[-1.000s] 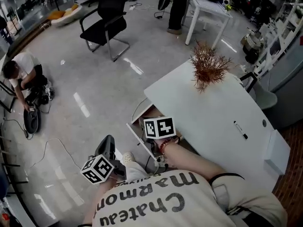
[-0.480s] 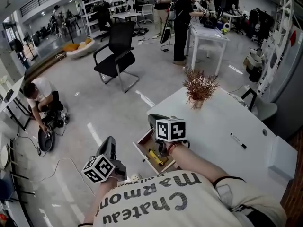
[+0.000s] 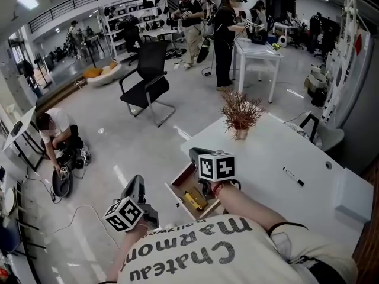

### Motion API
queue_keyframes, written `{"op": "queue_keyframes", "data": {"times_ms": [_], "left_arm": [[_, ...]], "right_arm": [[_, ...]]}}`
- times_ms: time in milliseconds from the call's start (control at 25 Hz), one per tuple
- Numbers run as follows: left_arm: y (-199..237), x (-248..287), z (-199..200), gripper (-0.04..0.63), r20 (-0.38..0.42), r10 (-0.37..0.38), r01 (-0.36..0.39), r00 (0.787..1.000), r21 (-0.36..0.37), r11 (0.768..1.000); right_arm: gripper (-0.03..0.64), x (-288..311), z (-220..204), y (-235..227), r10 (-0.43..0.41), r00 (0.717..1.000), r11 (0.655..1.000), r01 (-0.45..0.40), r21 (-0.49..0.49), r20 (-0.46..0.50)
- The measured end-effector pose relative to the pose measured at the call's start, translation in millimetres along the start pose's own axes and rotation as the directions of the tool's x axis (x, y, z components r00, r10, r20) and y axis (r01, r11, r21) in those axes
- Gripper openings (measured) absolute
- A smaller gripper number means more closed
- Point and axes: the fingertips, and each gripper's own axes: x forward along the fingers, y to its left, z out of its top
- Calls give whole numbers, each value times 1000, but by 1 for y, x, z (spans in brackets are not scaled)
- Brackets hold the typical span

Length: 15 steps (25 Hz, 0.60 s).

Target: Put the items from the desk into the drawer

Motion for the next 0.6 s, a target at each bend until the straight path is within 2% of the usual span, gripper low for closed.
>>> {"op": "queue_keyframes", "data": {"times_ms": [160,240,400,600], "left_arm": [[-39,-22,-18,2,7,9,-9,1000,20,1000],[-36,-27,-11,2,-5,-2,2,1000,21,1000],[-14,-46,27,2,-24,-11,11,1000,14,1000],[-22,-118,57,2,-62,35,-36,997,-16,999]], "right_arm": [[3,-40,-10,-14,22,1000,1000,-22,5,-3],[3,-41,-10,-6,8,1000,1000,-8,8,-7],[3,-33,-1,39,-19,1000,1000,19,10,-23],[3,-75,-6,104,-2,996,999,5,32,-94]]}}
